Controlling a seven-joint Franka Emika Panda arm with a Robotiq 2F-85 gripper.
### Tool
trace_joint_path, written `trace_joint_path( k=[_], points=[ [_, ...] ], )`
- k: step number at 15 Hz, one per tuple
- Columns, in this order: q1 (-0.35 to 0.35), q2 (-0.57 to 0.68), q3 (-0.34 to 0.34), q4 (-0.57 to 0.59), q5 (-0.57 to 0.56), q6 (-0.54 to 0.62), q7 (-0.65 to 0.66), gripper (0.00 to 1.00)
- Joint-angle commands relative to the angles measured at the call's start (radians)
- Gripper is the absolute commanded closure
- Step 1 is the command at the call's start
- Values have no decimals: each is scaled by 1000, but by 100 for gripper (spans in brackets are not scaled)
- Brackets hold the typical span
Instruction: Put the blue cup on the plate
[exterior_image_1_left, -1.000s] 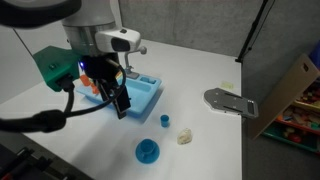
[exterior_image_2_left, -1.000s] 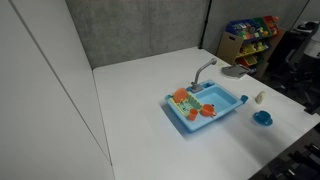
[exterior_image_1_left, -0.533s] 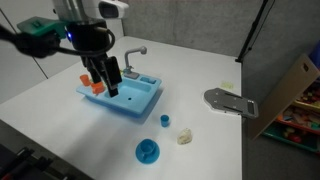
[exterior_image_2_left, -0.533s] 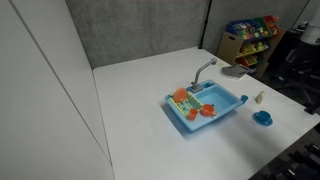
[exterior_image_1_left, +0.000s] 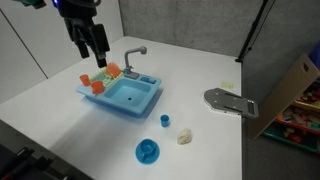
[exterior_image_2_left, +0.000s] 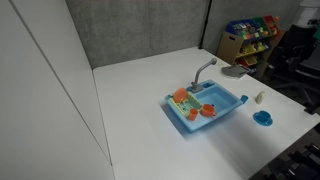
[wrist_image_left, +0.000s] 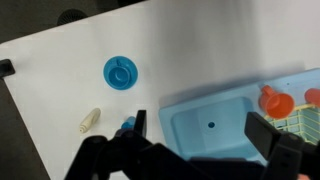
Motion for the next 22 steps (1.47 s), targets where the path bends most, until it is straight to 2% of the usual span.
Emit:
trace_joint_path(
  k=[1, 7, 11, 15, 21, 22],
  points=[
    [25, -24, 19, 57, 37, -72, -27, 0],
    [59, -90, 43, 73, 34, -89, -84, 0],
    [79, -159, 34, 55, 60, -83, -179, 0],
    [88, -209, 29, 55, 105, -131, -251, 0],
    [81, -249, 30, 55, 108, -171, -254, 0],
    [80, -222, 40, 62, 93, -152, -237, 0]
  ],
)
